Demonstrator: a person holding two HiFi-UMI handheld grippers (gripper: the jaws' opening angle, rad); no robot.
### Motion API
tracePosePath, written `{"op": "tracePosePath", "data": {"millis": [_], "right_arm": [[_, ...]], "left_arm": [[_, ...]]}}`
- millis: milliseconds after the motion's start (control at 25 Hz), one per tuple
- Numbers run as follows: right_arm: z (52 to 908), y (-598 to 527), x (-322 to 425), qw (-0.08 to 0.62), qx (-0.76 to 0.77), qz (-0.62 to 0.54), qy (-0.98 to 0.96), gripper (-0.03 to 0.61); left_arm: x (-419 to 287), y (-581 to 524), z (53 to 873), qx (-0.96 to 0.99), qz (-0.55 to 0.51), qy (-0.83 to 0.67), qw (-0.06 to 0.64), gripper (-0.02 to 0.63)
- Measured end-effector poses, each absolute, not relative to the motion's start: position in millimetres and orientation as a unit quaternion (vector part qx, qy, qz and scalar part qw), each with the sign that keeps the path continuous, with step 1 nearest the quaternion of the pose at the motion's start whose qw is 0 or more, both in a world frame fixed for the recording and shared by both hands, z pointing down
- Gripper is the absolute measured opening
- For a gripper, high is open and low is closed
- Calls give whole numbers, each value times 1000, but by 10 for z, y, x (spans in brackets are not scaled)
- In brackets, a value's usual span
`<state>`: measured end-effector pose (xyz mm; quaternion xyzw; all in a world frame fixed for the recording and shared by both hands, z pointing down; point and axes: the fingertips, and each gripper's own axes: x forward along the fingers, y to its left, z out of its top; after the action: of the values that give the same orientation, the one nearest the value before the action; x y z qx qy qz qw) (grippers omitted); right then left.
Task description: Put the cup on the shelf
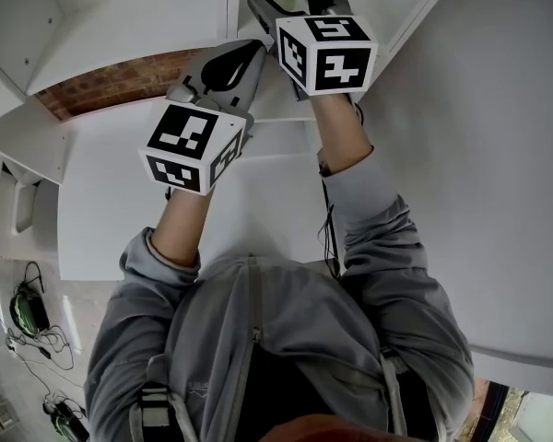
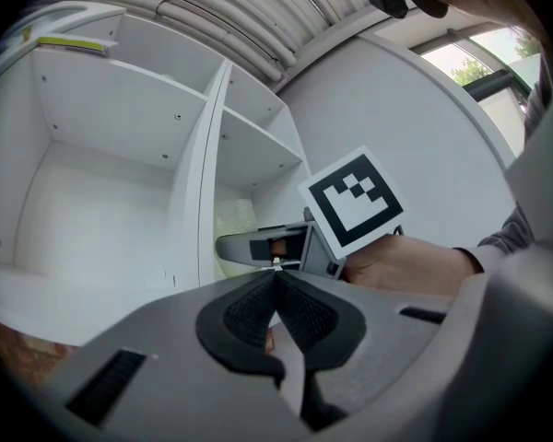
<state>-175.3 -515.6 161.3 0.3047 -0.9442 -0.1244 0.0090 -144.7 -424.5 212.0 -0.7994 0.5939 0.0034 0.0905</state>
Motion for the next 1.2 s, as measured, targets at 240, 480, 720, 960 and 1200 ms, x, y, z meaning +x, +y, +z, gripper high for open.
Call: {"op": "tracePosePath", "data": {"millis": [240,480,720,960,1200], "right_arm": [[1635,-5188,-1774,36,298,-108,-948,318],[1681,-5214,-1825,72,288,-86,-951,318],[1711,-5258,-1841,107,287,-59,-950,318],[1640,-5548,-1753,113,328,-70,-935,318],[1676,-5529,-1764,124,334,-68,-932,318]], "left_arm": [[-1431,-4224,2118,-800,4,593,90,6],[-1406,-4191,2131,-803,4,590,88,6],[-1361,-4152,2099,-804,3,588,91,6],[-1296,-4124,2094,-808,6,583,90,6],[-1295,-4102,2072,-806,8,585,92,6]]}}
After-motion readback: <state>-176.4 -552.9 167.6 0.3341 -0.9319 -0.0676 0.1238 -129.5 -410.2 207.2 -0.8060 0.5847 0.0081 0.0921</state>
